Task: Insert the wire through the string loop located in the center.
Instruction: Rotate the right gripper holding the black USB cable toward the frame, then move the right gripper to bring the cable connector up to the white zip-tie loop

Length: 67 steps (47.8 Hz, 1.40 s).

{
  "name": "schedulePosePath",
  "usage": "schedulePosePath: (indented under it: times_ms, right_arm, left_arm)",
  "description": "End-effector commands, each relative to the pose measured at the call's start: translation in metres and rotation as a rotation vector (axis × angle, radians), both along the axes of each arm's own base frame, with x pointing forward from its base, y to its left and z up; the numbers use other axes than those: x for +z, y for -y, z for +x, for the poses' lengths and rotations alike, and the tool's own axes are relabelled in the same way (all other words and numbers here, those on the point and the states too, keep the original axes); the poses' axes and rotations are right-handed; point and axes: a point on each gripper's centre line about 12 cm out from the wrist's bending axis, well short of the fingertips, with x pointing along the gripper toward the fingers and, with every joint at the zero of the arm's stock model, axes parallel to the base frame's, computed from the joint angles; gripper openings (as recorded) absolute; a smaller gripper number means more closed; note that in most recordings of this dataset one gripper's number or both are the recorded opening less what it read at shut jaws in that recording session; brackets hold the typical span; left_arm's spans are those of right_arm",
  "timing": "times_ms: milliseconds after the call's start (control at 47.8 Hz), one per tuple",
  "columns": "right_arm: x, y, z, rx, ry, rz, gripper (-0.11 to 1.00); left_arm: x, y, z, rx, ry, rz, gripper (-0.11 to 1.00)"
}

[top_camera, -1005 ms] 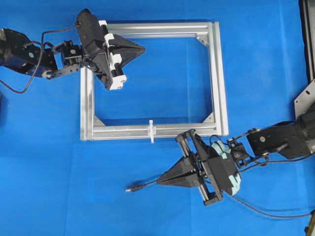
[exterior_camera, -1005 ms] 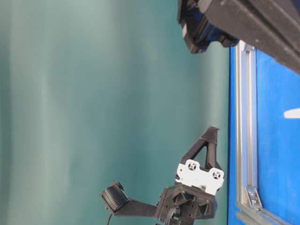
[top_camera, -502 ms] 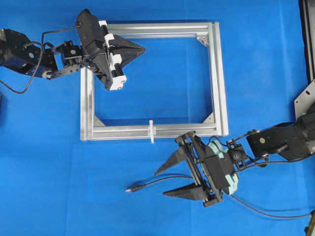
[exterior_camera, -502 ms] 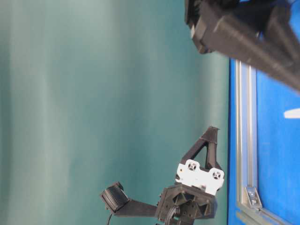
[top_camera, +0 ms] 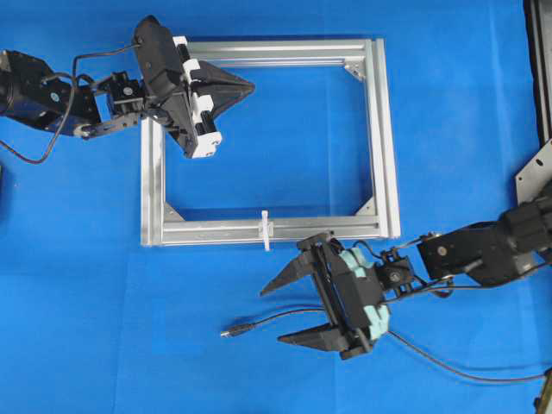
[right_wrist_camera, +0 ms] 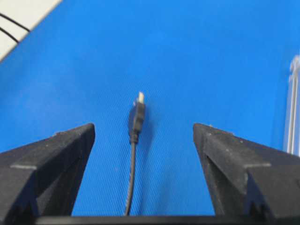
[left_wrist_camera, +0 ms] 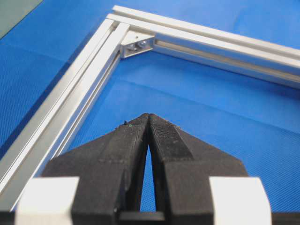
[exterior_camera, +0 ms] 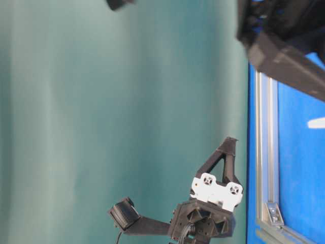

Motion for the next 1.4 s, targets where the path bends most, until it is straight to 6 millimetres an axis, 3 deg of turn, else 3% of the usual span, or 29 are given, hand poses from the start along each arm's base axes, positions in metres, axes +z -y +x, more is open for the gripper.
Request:
schedulePosePath:
  times_ms: [0,356,942,1151,1381]
  right_arm:
    - [-0.001,-0.001,0.007,-0.022,0.002,0.019,0.75]
    - [-0.039,0.002,0.018,-0.100,-0.088,0.037,0.75]
    - [-0.041,-0.002,0.017,-0.091,-0.100,0.034,0.69]
    - [-0.040,-0.003,0.016,-0.087,-0.098,0.032,0.56]
    - [-0.041,-0.003,0.015,-0.084,-0.100,0.029,0.18]
  left_arm:
    - [0.015,0.000,0.002,-0.003,0.045,0.016,0.00]
    - [0.014,0.001,-0.001,-0.003,0.039,0.014,0.00]
    - [0.013,0.001,-0.002,-0.002,0.037,0.010,0.00]
    - [0.012,0.001,-0.002,-0.002,0.035,0.011,0.00]
    - [0.013,0.001,-0.002,-0.002,0.037,0.010,0.00]
